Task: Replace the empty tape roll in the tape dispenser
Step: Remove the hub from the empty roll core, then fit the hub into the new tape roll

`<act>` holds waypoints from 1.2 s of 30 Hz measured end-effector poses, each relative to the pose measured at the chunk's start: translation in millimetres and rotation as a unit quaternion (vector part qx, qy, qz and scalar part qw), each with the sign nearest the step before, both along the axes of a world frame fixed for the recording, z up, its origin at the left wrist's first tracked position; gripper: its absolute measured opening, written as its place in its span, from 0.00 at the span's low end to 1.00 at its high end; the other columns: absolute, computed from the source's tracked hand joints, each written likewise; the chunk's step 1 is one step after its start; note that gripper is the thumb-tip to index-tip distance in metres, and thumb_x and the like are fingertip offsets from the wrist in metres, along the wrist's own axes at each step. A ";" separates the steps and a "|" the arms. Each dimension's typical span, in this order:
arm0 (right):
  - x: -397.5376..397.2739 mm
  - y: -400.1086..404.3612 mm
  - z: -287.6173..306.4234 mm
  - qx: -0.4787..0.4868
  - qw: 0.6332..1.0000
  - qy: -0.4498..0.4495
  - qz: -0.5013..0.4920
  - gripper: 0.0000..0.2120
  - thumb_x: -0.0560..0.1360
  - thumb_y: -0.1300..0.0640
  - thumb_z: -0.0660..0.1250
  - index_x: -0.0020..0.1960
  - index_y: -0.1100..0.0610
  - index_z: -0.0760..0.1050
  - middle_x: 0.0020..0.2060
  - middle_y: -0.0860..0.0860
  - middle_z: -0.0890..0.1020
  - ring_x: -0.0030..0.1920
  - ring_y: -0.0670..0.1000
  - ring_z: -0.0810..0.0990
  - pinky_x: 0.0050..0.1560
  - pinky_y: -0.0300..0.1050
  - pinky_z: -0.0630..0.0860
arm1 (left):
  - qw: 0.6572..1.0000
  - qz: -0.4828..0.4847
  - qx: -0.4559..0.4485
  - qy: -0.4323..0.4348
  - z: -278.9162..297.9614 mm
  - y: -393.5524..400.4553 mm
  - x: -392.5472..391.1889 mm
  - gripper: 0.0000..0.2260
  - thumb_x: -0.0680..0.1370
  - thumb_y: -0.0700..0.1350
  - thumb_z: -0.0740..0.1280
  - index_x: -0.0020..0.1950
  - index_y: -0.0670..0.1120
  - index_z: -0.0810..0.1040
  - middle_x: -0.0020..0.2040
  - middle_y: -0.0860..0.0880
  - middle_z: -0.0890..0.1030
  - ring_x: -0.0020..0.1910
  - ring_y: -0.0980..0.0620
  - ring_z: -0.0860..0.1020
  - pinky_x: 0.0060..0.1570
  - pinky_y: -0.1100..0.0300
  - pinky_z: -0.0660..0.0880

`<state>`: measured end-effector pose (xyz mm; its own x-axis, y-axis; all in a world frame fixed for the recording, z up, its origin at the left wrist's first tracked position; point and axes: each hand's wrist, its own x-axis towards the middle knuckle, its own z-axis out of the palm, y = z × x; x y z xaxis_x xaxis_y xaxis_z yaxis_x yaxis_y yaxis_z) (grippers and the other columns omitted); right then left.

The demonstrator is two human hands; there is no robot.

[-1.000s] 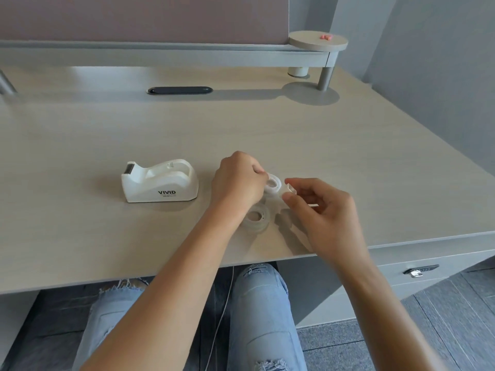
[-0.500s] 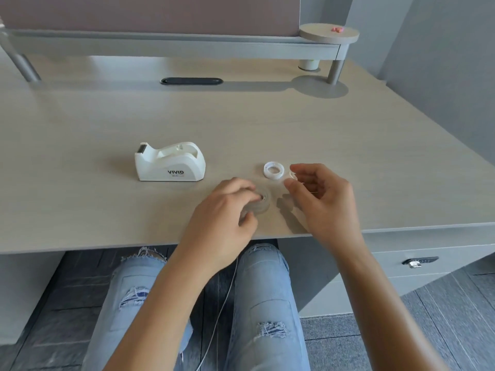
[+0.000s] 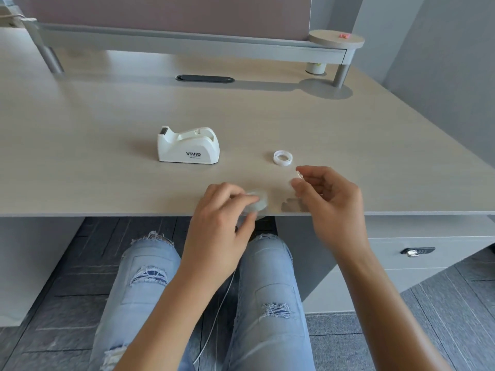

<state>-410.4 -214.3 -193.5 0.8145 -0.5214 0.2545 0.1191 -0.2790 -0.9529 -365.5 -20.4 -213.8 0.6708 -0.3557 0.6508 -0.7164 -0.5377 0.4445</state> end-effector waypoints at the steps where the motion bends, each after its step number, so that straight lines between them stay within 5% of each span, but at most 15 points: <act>1: -3.9 4.0 1.9 0.016 1.000 -0.006 0.006 0.07 0.78 0.59 0.75 0.55 0.55 0.85 0.42 0.51 0.86 0.42 0.53 0.86 0.42 0.45 0.85 | 0.998 0.003 -0.047 0.030 2.1 1.5 -1.2 0.08 0.76 0.38 0.73 0.54 0.42 0.86 0.48 0.47 0.82 0.49 0.45 0.79 0.50 0.55 0.76; 4: -12.3 18.0 7.9 0.034 0.999 -0.025 0.019 0.08 0.77 0.61 0.76 0.56 0.55 0.85 0.44 0.52 0.87 0.43 0.50 0.85 0.44 0.42 0.83 | 0.963 -0.004 -0.215 0.161 18.2 3.2 -3.2 0.03 0.78 0.40 0.74 0.51 0.45 0.86 0.47 0.50 0.86 0.48 0.50 0.83 0.50 0.61 0.77; 7: -15.5 32.7 15.7 0.028 0.998 -0.047 0.036 0.09 0.76 0.61 0.77 0.55 0.54 0.85 0.44 0.49 0.88 0.43 0.49 0.85 0.51 0.49 0.84 | 0.878 -0.037 -0.361 0.311 40.4 3.7 -5.1 0.02 0.76 0.44 0.76 0.47 0.50 0.87 0.43 0.53 0.89 0.43 0.59 0.85 0.47 0.69 0.77; 14: -11.0 58.2 36.9 -0.011 0.990 -0.121 0.068 0.13 0.75 0.66 0.76 0.54 0.51 0.85 0.47 0.55 0.85 0.40 0.49 0.83 0.46 0.41 0.80 | 0.773 -0.096 -0.470 0.415 59.8 8.2 3.7 0.05 0.78 0.40 0.72 0.51 0.41 0.87 0.49 0.46 0.89 0.50 0.50 0.85 0.56 0.52 0.82; 22: 15.8 67.8 53.8 -0.074 0.985 -0.147 0.057 0.12 0.75 0.64 0.77 0.54 0.49 0.84 0.51 0.54 0.86 0.43 0.51 0.87 0.49 0.44 0.82 | 0.700 -0.176 -0.531 0.444 72.3 5.1 16.4 0.06 0.80 0.38 0.69 0.49 0.40 0.87 0.49 0.43 0.89 0.53 0.46 0.85 0.62 0.49 0.81; 28: 34.1 63.7 60.5 -0.075 0.986 -0.133 0.061 0.11 0.75 0.62 0.77 0.53 0.48 0.85 0.46 0.54 0.88 0.40 0.47 0.86 0.46 0.39 0.80 | 0.684 -0.212 -0.528 0.456 71.0 6.6 29.7 0.17 0.82 0.35 0.58 0.53 0.42 0.87 0.55 0.43 0.88 0.58 0.46 0.84 0.67 0.46 0.78; 33: 40.4 60.8 62.8 -0.050 0.989 -0.115 0.076 0.10 0.75 0.61 0.77 0.50 0.47 0.86 0.40 0.44 0.87 0.35 0.44 0.80 0.39 0.40 0.78 | 0.742 -0.208 -0.468 0.433 69.3 9.3 34.1 0.20 0.79 0.34 0.56 0.60 0.43 0.86 0.59 0.44 0.87 0.66 0.43 0.80 0.68 0.44 0.75; 36: 41.7 58.6 64.9 -0.024 0.991 -0.102 0.083 0.06 0.76 0.61 0.77 0.51 0.54 0.88 0.40 0.53 0.88 0.36 0.42 0.80 0.39 0.38 0.77 | 0.767 -0.204 -0.443 0.417 70.2 10.0 33.3 0.19 0.76 0.36 0.60 0.58 0.48 0.87 0.56 0.50 0.88 0.63 0.49 0.82 0.65 0.47 0.77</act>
